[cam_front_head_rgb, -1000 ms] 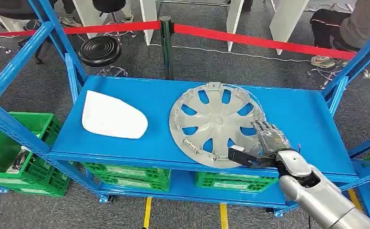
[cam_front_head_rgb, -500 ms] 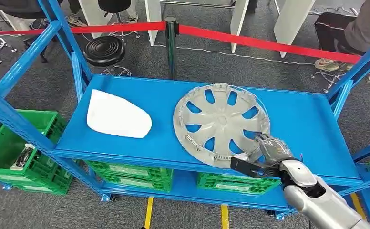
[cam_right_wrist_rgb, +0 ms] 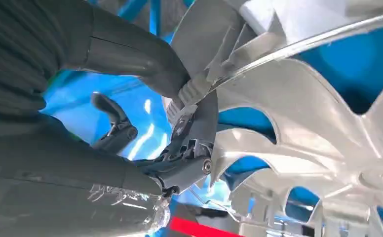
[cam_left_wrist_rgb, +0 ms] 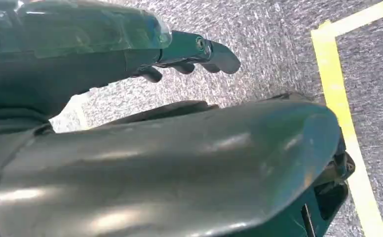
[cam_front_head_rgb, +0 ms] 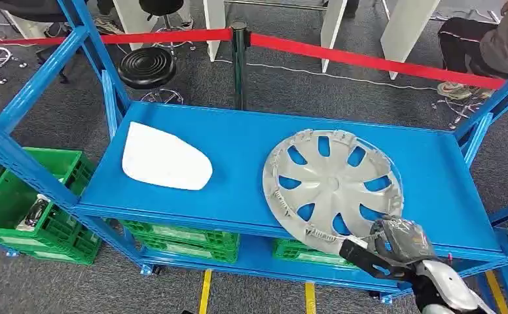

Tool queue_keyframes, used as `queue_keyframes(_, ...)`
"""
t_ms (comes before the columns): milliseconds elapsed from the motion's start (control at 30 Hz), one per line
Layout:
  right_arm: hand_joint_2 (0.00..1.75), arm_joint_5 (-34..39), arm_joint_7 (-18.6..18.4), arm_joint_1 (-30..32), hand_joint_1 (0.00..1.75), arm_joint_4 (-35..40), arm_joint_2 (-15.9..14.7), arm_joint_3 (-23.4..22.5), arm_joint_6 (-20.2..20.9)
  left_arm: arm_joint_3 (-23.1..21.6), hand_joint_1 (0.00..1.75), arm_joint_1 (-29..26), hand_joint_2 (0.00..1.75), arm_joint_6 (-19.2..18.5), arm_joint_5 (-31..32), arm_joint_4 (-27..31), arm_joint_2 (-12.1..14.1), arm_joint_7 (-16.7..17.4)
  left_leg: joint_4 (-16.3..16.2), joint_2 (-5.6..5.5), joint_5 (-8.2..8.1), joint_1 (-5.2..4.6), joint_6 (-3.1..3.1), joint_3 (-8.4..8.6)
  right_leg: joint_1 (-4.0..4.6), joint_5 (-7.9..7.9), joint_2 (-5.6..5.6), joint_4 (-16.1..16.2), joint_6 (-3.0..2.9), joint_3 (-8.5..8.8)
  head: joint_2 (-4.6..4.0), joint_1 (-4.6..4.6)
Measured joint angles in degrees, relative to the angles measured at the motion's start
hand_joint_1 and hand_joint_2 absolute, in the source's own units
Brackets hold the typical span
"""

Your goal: Take the parts from the cabinet and place them on the table.

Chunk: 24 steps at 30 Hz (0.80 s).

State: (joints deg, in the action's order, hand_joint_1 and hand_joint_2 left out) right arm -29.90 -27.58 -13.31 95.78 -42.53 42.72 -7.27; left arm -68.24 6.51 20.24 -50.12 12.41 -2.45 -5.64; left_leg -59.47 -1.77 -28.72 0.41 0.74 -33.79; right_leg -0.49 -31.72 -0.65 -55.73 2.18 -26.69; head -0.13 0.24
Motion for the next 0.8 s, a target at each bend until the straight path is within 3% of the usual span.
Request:
queue_keyframes(367, 1.75, -0.04, -0.66, 10.32, 1.75, 10.4, -3.59, -6.09, -3.62, 0.96, 0.0, -0.16, 0.0, 0.37, -0.55, -0.09, -0.07, 0.02, 0.0, 1.24, -0.17, -0.02, 0.14, 0.08, 0.01, -0.04, 0.57, -0.04, -0.02, -0.14, 0.0, 0.0)
queue_keyframes(800, 1.75, -0.81, -2.12, 15.11, 1.75, 18.68, -4.27, -11.02, -9.79, 1.25, 0.0, -0.11, 0.0, 0.96, -1.31, -0.09, -0.57, -1.51, 0.01, 1.68, -0.29, -0.02, 0.1, 0.07, 0.01, -0.05, 0.95, -0.06, -0.02, -0.2, 0.0, 0.0)
